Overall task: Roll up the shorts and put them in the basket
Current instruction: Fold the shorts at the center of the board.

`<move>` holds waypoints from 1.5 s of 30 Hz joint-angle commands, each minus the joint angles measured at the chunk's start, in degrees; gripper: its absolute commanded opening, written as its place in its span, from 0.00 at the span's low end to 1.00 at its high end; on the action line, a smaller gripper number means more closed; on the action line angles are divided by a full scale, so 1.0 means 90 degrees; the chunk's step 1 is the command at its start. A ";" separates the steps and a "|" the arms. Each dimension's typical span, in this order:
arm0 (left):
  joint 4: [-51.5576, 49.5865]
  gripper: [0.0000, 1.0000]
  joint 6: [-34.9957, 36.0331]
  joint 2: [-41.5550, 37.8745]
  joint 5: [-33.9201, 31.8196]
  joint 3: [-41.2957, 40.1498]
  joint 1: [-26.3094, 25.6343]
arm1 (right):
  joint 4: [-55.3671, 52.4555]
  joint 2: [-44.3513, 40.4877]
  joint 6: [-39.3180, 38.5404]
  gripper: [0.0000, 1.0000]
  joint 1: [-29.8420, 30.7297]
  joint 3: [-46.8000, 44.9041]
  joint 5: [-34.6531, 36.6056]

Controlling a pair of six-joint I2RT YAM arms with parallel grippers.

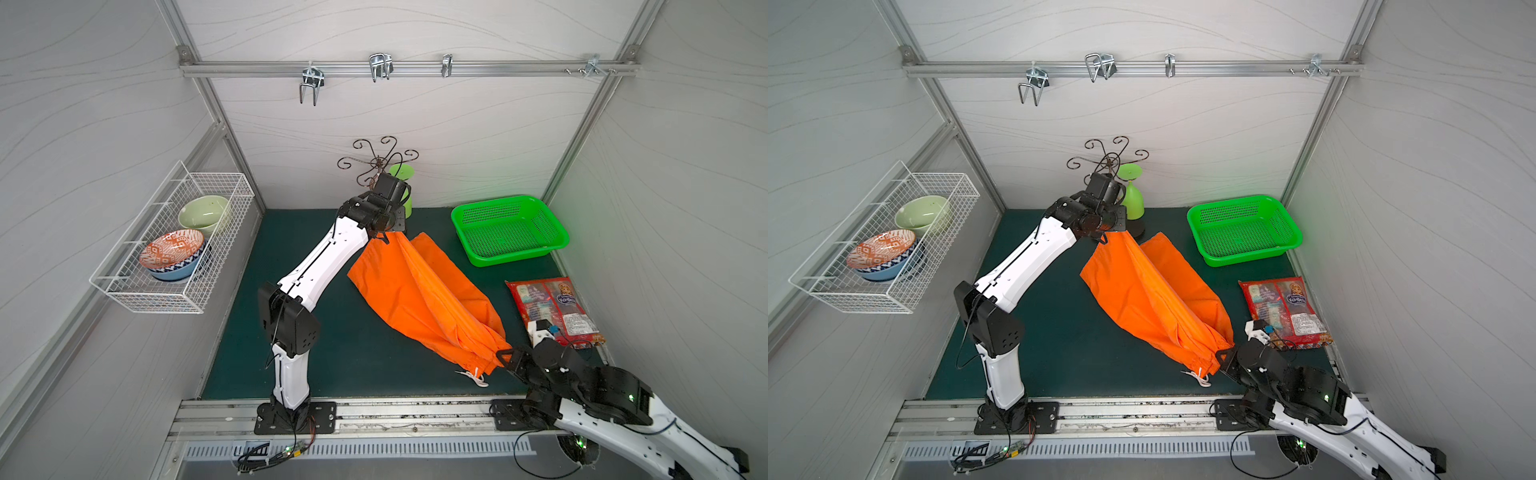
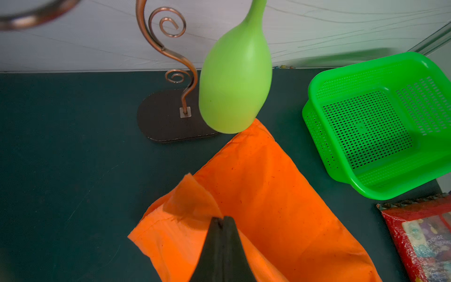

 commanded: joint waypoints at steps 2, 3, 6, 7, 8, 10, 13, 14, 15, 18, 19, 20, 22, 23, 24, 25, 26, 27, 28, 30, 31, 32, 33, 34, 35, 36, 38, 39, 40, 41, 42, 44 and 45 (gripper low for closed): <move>0.0937 0.00 0.0106 0.0335 -0.1050 0.0730 0.0166 | -0.1699 -0.0162 0.0422 0.00 0.0025 0.0019 0.0170; 0.0913 0.00 0.0115 0.0463 -0.1116 0.0792 0.0143 | -0.1723 -0.0125 0.0535 0.00 0.0031 0.0020 0.0204; 0.0943 0.00 0.0177 0.0770 -0.1334 0.0915 0.0056 | -0.1820 0.0015 0.0822 0.00 0.0025 0.0055 0.0285; 0.0970 0.00 0.0183 0.0843 -0.1410 0.0925 0.0032 | -0.1832 0.0023 0.0890 0.00 0.0026 0.0062 0.0304; 0.1006 0.00 0.0175 0.0879 -0.1438 0.0918 0.0012 | -0.1844 0.0023 0.0959 0.00 0.0030 0.0078 0.0338; 0.1165 0.00 0.0160 0.0938 -0.1364 0.0883 -0.0018 | -0.1911 -0.0007 0.1126 0.00 0.0026 0.0107 0.0420; 0.1238 0.00 0.0243 0.1121 -0.1441 0.1036 -0.0061 | -0.2074 -0.0067 0.1348 0.00 0.0033 0.0172 0.0617; 0.1232 0.00 0.0302 0.1193 -0.1483 0.1106 -0.0068 | -0.2090 -0.0090 0.1364 0.00 0.0028 0.0187 0.0666; 0.1214 0.00 0.0348 0.1265 -0.1522 0.1171 -0.0065 | -0.2095 -0.0089 0.1374 0.00 0.0026 0.0206 0.0708; 0.1140 0.00 0.0416 0.1441 -0.1601 0.1306 -0.0072 | -0.2080 -0.0041 0.1384 0.00 0.0030 0.0265 0.0834; 0.1137 0.00 0.0416 0.1481 -0.1614 0.1320 -0.0067 | -0.2080 -0.0017 0.1395 0.00 0.0026 0.0295 0.0894; 0.1141 0.00 0.0431 0.1507 -0.1635 0.1320 -0.0070 | -0.2106 0.0020 0.1456 0.00 0.0029 0.0326 0.0953; 0.1156 0.00 0.0442 0.1593 -0.1682 0.1335 -0.0064 | -0.2141 0.0090 0.1508 0.00 0.0030 0.0423 0.1129; 0.1160 0.00 0.0447 0.1630 -0.1690 0.1350 -0.0068 | -0.2236 0.0137 0.1612 0.00 0.0030 0.0497 0.1227; 0.1178 0.00 0.0447 0.1672 -0.1687 0.1355 -0.0070 | -0.2353 0.0204 0.1736 0.00 0.0033 0.0564 0.1340; 0.1187 0.00 0.0447 0.1705 -0.1676 0.1360 -0.0069 | -0.2486 0.0263 0.1843 0.03 0.0035 0.0627 0.1435; 0.1193 0.00 0.0426 0.1739 -0.1699 0.1356 -0.0071 | -0.2631 0.0321 0.2003 0.09 0.0033 0.0703 0.1553; 0.1201 0.00 0.0409 0.1778 -0.1709 0.1364 -0.0066 | -0.2796 0.0375 0.2175 0.16 0.0027 0.0754 0.1658; 0.1214 0.00 0.0381 0.1804 -0.1714 0.1370 -0.0064 | -0.2977 0.0415 0.2372 0.24 0.0027 0.0804 0.1760; 0.1276 0.00 0.0340 0.1871 -0.1659 0.1378 -0.0068 | -0.3047 0.0453 0.2512 0.46 0.0025 0.0888 0.2012; 0.1283 0.00 0.0314 0.1911 -0.1624 0.1405 -0.0070 | -0.3076 0.0463 0.2575 0.50 0.0025 0.0931 0.2146; 0.1277 0.00 0.0278 0.1981 -0.1591 0.1463 -0.0079 | -0.3130 0.0492 0.2631 0.53 0.0025 0.1015 0.2315; 0.1246 0.00 0.0249 0.2046 -0.1577 0.1546 -0.0072 | -0.3168 0.0532 0.2627 0.54 0.0025 0.1126 0.2492; 0.1232 0.00 0.0238 0.2096 -0.1570 0.1602 -0.0073 | -0.3209 0.0585 0.2599 0.54 0.0025 0.1242 0.2616; 0.1229 0.00 0.0218 0.2154 -0.1531 0.1661 -0.0074 | -0.3199 0.0658 0.2479 0.54 0.0025 0.1382 0.2739; 0.1229 0.00 0.0223 0.2205 -0.1478 0.1719 -0.0072 | -0.3124 0.0752 0.2237 0.53 0.0025 0.1525 0.2846; 0.1235 0.00 0.0233 0.2300 -0.1311 0.1823 -0.0079 | -0.2904 0.0983 0.1687 0.53 0.0025 0.1729 0.2943; 0.1239 0.00 0.0250 0.2339 -0.1172 0.1879 -0.0082 | -0.2743 0.1123 0.1405 0.53 0.0025 0.1792 0.2933; 0.1230 0.00 0.0255 0.2370 -0.1088 0.1910 -0.0084 | -0.2618 0.1258 0.1198 0.53 0.0025 0.1808 0.2894; 0.1228 0.00 0.0252 0.2378 -0.1004 0.1931 -0.0097 | -0.2447 0.1407 0.0952 0.55 0.0025 0.1801 0.2829; 0.1229 0.00 0.0243 0.2386 -0.0917 0.1922 -0.0106 | -0.2264 0.1562 0.0738 0.56 0.0021 0.1773 0.2732; 0.1225 0.14 0.0221 0.2393 -0.0747 0.1893 -0.0101 | -0.1953 0.1810 0.0431 0.61 0.0025 0.1719 0.2570; 0.1210 0.17 0.0232 0.2400 -0.0637 0.1893 -0.0111 | -0.1779 0.1916 0.0261 0.62 0.0018 0.1693 0.2518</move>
